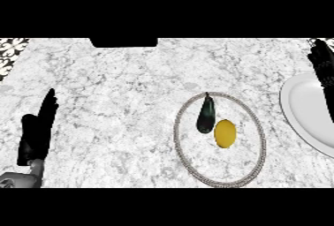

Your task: Pick the lemon from the placemat and place it in the plate

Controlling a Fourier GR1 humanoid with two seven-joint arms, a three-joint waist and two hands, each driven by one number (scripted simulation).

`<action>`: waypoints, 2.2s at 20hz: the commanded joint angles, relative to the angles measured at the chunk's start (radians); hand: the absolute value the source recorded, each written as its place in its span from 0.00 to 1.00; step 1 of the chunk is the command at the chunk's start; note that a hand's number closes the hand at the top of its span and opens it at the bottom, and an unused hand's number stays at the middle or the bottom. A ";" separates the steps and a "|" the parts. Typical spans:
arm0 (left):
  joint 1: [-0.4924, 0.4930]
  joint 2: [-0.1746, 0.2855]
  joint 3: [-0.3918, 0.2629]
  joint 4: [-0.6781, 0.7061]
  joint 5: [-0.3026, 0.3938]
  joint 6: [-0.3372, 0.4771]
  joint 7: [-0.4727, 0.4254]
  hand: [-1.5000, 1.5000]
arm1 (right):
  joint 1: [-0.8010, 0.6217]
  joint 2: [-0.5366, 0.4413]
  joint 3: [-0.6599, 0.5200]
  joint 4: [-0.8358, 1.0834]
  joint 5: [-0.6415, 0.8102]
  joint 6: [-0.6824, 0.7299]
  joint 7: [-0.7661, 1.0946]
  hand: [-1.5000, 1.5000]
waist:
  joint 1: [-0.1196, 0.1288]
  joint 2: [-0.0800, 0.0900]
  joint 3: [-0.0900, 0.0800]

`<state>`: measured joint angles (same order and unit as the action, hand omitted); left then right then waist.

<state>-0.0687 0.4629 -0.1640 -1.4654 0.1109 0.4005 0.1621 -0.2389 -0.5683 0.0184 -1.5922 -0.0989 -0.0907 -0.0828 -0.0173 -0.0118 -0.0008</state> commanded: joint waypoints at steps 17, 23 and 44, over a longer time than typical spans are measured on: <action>0.026 -0.161 -0.079 0.005 0.042 -0.026 0.022 0.50 | 0.286 0.377 0.141 -0.043 0.014 -0.250 -0.220 0.00 | -0.003 0.013 0.009; 0.037 -0.148 -0.064 0.008 0.040 -0.063 0.015 0.50 | 0.318 0.185 0.258 0.025 0.267 -0.148 -0.216 0.00 | 0.020 0.012 0.000; 0.028 -0.225 -0.048 0.060 -0.015 -0.074 -0.013 0.50 | 0.015 0.080 0.382 -0.148 0.465 0.358 0.660 0.00 | 0.020 0.012 0.000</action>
<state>-0.0615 0.2770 -0.2077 -1.4223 0.1232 0.3170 0.1816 -0.1982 -0.5328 0.3899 -1.7351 0.3564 0.1917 0.4965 0.0070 0.0000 -0.0010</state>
